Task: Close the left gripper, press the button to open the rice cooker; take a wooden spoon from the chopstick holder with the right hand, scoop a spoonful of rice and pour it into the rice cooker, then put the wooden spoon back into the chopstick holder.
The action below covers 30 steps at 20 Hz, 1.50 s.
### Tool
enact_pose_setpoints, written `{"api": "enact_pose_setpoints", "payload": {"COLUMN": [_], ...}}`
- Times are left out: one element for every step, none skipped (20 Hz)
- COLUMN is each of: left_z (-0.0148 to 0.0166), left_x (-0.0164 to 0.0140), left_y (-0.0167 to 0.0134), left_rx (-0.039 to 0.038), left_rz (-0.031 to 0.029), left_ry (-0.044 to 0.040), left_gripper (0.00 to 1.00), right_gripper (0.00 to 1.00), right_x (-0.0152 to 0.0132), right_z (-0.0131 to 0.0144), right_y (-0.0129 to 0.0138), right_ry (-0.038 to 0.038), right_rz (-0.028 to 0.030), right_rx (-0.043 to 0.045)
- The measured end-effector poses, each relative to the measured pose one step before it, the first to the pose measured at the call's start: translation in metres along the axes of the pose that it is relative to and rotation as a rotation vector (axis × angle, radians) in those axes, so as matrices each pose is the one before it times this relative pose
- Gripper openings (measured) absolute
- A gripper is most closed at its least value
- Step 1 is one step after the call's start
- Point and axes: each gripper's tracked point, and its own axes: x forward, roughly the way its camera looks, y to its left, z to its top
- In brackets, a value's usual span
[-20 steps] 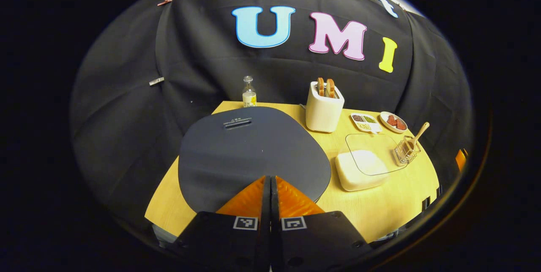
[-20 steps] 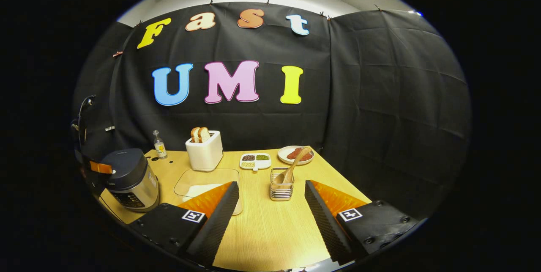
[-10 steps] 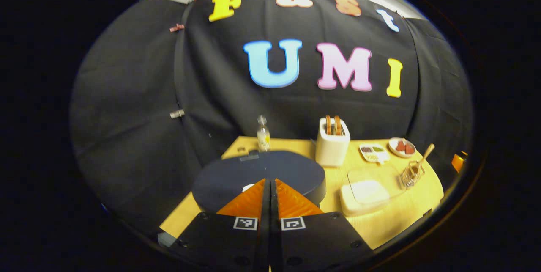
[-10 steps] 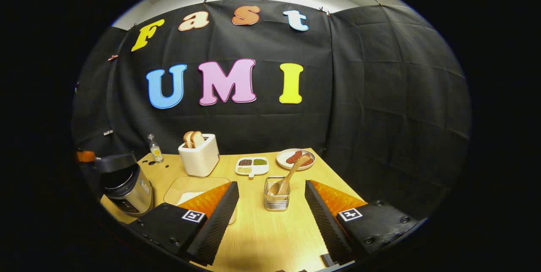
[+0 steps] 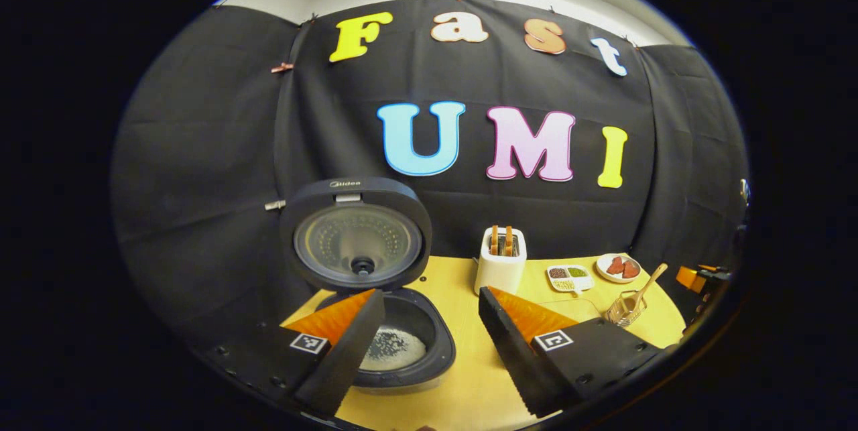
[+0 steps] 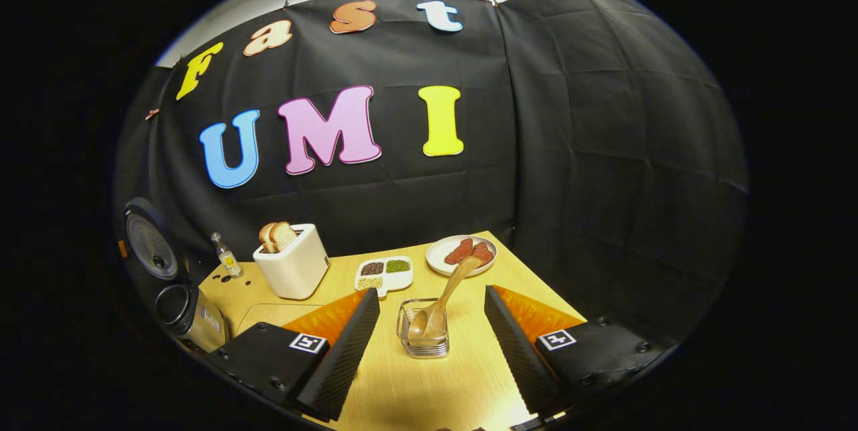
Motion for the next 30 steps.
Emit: {"api": "enact_pose_setpoints", "payload": {"left_z": [-0.00418,-0.00651,-0.00405,-0.00634,-0.00433,-0.00360,-0.00217,-0.00243,-0.00188,-0.00277,-0.00147,-0.00491,-0.00393,-0.00623,-0.00359,-0.00300,-0.00526,-0.00563,-0.00860,-0.00527,-0.00557,-0.00412,-0.00221,-0.00053,-0.00046,0.00049,0.00111,0.00181,0.00062,-0.00019], "left_x": [-0.00209,-0.00254,-0.00148,-0.00061,-0.00046,-0.00139,-0.00112,-0.00133,-0.00134,-0.00050,-0.00104,-0.00099,0.00031,-0.00132,-0.00251,-0.00279,-0.00123,-0.00155,-0.00335,-0.00175,-0.00034,-0.00015,0.00094,0.00078,0.00095,0.00128,0.00078,0.00039,0.00041,0.00044], "left_y": [-0.00339,-0.00302,-0.00155,-0.00223,-0.00090,-0.00200,-0.00213,-0.00284,-0.00374,-0.00500,-0.00704,-0.00703,-0.00458,-0.00350,-0.00334,-0.00399,-0.00189,-0.00311,-0.00453,-0.00287,-0.00263,-0.00326,-0.00442,-0.00443,-0.00394,-0.00366,-0.00497,-0.00325,-0.00368,-0.00356], "left_rx": [-0.02971,-0.02351,-0.01612,-0.00991,-0.00112,0.00433,0.00738,0.00633,0.00128,-0.01105,-0.01863,-0.01436,-0.00451,0.00216,0.00400,0.00278,0.00131,-0.00071,-0.00269,-0.00355,-0.00396,-0.00417,-0.00124,0.00421,0.00951,0.01434,0.01553,0.01011,0.00729,0.00118], "left_rz": [0.01092,0.01297,0.01188,0.01179,0.01354,0.01329,0.01230,0.01139,0.00884,0.00486,-0.00356,-0.00106,0.00666,0.00865,0.00550,0.00130,0.00072,-0.00263,-0.00016,0.00080,0.00008,-0.00300,-0.00596,-0.00576,-0.00528,-0.00458,-0.00771,-0.00613,-0.00658,-0.00518], "left_ry": [0.01350,0.00993,0.01154,0.01515,0.01615,0.01002,0.00650,0.00565,0.00794,0.01142,0.00929,0.00833,0.01120,0.01121,0.00687,0.00904,0.00880,0.01286,0.01501,0.01506,0.01582,0.01337,0.00505,0.00172,0.00101,-0.00215,-0.00709,-0.00547,-0.00751,-0.00660], "left_gripper": [0.96,0.97,0.96,0.97,0.96,0.96,0.96,0.95,0.95,0.95,0.95,0.96,0.96,0.95,0.95,0.95,0.96,0.95,0.95,0.95,0.95,0.95,0.96,0.96,0.96,0.95,0.96,0.96,0.96,0.96], "right_gripper": [0.98,0.98,0.98,0.98,0.98,0.98,0.98,0.98,0.98,0.98,0.98,0.98,0.98,0.98,0.98,0.99,0.98,0.98,0.96,0.95,0.88,0.73,0.58,0.57,0.57,0.43,0.29,0.28,0.26,0.26], "right_x": [0.01100,0.01018,0.00987,0.00998,0.01136,0.01078,0.01034,0.00871,0.00955,0.01012,0.01182,0.01100,0.01128,0.01102,0.00903,0.00795,0.00838,0.00465,0.00639,0.00379,0.00290,0.00313,0.00133,0.00024,-0.00322,0.01637,-0.01092,-0.01108,0.01121,-0.00526], "right_z": [0.00008,-0.00135,-0.00272,-0.00229,-0.00277,-0.00436,-0.00312,-0.00365,-0.00189,-0.00449,-0.00566,-0.00525,-0.00556,-0.00526,-0.00380,-0.00062,0.00061,-0.00154,0.00362,0.00404,0.00592,0.00196,0.00011,-0.00025,0.00336,-0.00093,0.00096,-0.00006,-0.00098,-0.00073], "right_y": [-0.00330,-0.00236,-0.00215,-0.00198,-0.00285,-0.00273,-0.00300,-0.00273,-0.00222,-0.00348,-0.00215,-0.00384,-0.00466,-0.00174,0.00054,0.00244,0.00528,0.00046,0.00128,0.00320,0.00194,0.00154,0.00222,-0.00035,-0.00190,-0.00430,-0.00005,-0.00040,-0.00202,0.00274], "right_ry": [0.00799,0.01403,0.01410,0.01511,0.01747,0.02152,0.02028,0.01862,0.01255,0.01801,0.02484,0.02886,0.02401,0.02292,0.01919,0.01120,0.01059,0.00912,-0.00220,-0.00871,-0.01141,-0.00317,0.00609,0.00568,-0.00597,-0.00988,0.00935,0.01060,0.00305,0.01167], "right_rz": [-0.00001,0.00016,0.00197,0.00046,-0.00167,-0.00193,-0.00335,-0.00206,-0.00252,0.00018,-0.00001,-0.00420,-0.00704,-0.00197,0.00544,0.00735,0.01931,0.00362,0.00689,0.01137,0.00424,0.00275,0.01403,0.00486,-0.00273,-0.01342,0.00549,-0.00565,-0.00926,0.00678], "right_rx": [0.01117,0.01037,0.00856,0.00882,0.00905,0.01066,0.01300,0.01696,0.01898,0.01973,0.01843,0.01940,0.02600,0.03242,0.03636,0.03785,0.03772,0.03556,0.03508,0.02853,0.02501,0.02275,0.01314,0.00014,0.00075,-0.00665,0.00376,0.01371,0.00793,0.01263]}}
